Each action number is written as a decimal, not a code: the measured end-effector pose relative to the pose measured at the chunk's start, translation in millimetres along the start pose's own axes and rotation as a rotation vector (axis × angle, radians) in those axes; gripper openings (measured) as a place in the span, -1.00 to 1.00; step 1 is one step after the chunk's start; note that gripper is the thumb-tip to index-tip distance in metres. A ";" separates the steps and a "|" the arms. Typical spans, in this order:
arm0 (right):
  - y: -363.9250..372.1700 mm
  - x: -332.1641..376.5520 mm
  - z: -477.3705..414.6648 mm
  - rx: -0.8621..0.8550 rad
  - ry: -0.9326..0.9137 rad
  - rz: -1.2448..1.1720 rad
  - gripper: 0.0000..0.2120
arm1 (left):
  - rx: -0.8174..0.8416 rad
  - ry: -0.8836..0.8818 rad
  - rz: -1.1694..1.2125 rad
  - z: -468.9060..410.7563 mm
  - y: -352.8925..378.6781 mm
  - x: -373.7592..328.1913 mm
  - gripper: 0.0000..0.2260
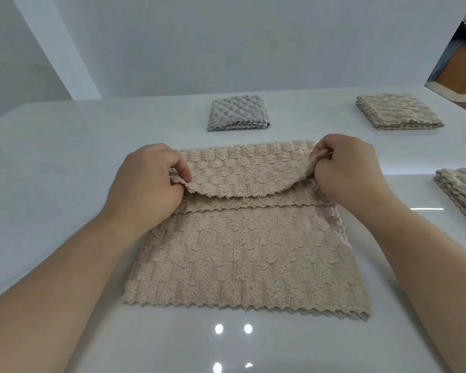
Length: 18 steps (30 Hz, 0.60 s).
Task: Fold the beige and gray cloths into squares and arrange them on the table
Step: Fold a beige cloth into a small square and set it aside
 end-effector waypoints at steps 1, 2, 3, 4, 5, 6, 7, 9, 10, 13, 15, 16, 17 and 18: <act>-0.2 0.9 0.1 0.005 0.015 -0.025 -0.71 | 0.005 0.005 0.005 0.0 0.0 -0.4 -0.68; -0.3 1.3 0.2 0.007 0.028 -0.044 -0.71 | 0.013 0.012 0.005 0.2 0.3 -0.9 -0.69; -0.1 1.5 0.3 0.005 0.039 -0.054 -0.69 | 0.021 0.018 0.003 0.2 1.2 -1.2 -0.69; -0.1 1.3 0.2 -0.001 0.046 -0.055 -0.67 | 0.025 0.018 0.004 0.4 2.0 -1.5 -0.69; -0.3 1.6 0.6 -0.008 0.048 -0.047 -0.64 | 0.019 0.007 0.012 0.6 2.5 -1.3 -0.70; -0.1 1.6 0.9 -0.013 0.043 -0.028 -0.65 | 0.002 -0.017 0.025 0.5 2.1 -0.7 -0.72; 0.1 2.3 2.0 -0.013 0.033 -0.004 -0.70 | -0.024 -0.045 0.039 0.1 0.7 0.2 -0.75; 1.0 3.2 3.9 0.002 0.009 0.050 -0.84 | -0.077 -0.087 0.044 -1.2 -2.4 3.4 -0.81; 1.7 3.5 4.3 0.009 0.001 0.073 -0.87 | -0.097 -0.092 0.029 -1.9 -3.9 4.3 -0.85; 3.7 1.6 3.2 0.024 -0.004 0.090 -0.84 | -0.133 -0.131 -0.026 -3.4 -8.1 9.9 -0.94; 3.6 0.7 2.7 0.030 -0.001 0.091 -0.82 | -0.120 -0.167 0.009 -4.3 -8.3 13.2 -0.93; 3.3 0.6 2.6 0.031 -0.001 0.090 -0.81 | -0.108 -0.188 0.041 -4.7 -7.3 14.3 -0.92; 3.4 0.6 2.6 0.033 -0.005 0.091 -0.81 | -0.095 -0.209 0.063 -5.0 -5.9 14.9 -0.92; 3.4 1.1 2.9 0.034 -0.009 0.094 -0.80 | -0.080 -0.229 0.082 -4.8 -4.7 14.7 -0.90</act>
Point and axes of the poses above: each hand's wrist, its own z-axis away from the middle knuckle, its own y-axis out of the palm, x = y × z, the point moved 6 cm from there along -z, towards the middle knuckle, and after that the axes turned 5 degrees about y, right-handed, at the moved point
